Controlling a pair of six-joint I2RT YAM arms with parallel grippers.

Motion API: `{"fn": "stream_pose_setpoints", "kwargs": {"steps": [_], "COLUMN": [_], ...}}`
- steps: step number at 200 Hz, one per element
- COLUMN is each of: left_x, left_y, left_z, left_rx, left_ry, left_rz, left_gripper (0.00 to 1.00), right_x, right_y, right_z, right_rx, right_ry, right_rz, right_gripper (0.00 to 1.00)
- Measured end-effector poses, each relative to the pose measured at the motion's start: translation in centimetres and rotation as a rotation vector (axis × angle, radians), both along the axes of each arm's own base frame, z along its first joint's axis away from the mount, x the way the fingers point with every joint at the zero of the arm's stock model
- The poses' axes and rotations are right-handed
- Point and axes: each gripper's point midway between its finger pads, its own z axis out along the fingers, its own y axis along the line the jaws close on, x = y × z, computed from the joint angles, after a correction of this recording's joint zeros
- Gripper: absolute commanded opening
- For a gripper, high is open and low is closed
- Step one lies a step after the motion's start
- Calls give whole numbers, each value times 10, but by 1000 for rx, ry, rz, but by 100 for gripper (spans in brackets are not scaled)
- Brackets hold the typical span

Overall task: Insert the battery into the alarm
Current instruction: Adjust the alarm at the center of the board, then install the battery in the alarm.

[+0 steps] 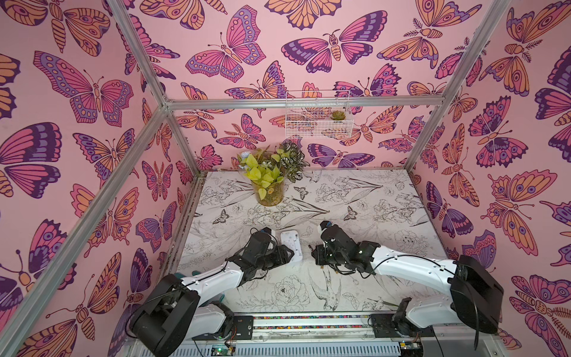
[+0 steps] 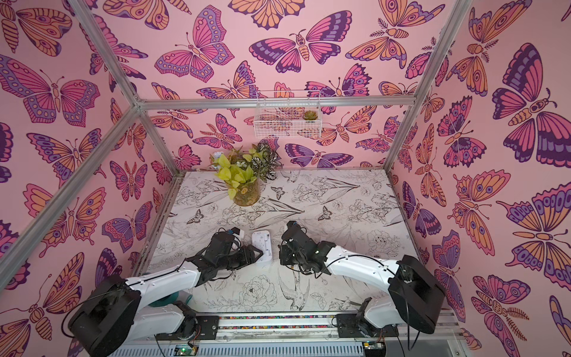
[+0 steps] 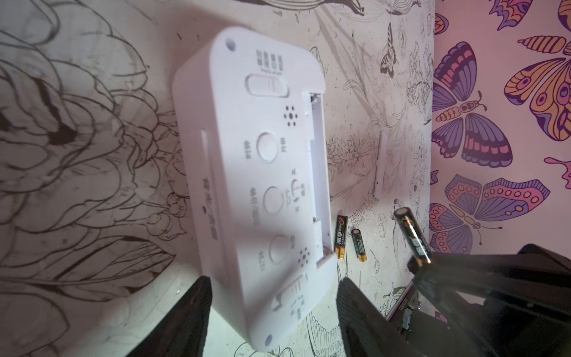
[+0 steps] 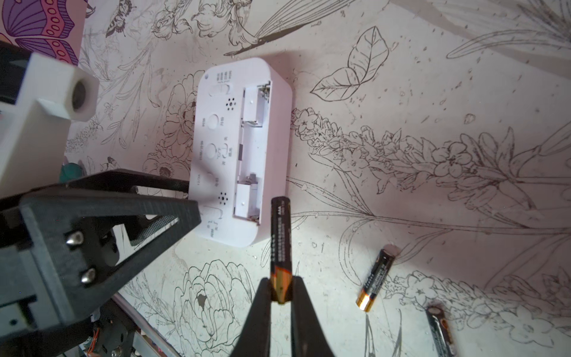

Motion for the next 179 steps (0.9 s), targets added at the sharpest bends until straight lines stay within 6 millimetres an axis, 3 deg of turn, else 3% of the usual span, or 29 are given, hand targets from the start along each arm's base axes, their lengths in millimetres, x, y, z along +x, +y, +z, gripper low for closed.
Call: {"fn": "stream_pose_setpoints", "kwargs": {"steps": [52, 83, 134, 179], "left_x": [1, 3, 13, 27], "left_y": [-21, -21, 8, 30], "left_z": [-1, 2, 25, 18], "left_rx": [-43, -58, 6, 68], "left_ry": [25, 21, -86, -68], "left_rz": [-17, -2, 103, 174], "left_gripper": [67, 67, 71, 64], "right_x": [5, 10, 25, 37], "right_y": [-3, 1, 20, 35], "right_z": [-13, -11, 9, 6], "right_rx": [-34, -37, -11, -35], "right_ry": [10, -1, -46, -47], "right_rz": [-32, -39, -19, -1], "right_gripper": [0, 0, 0, 0]}}
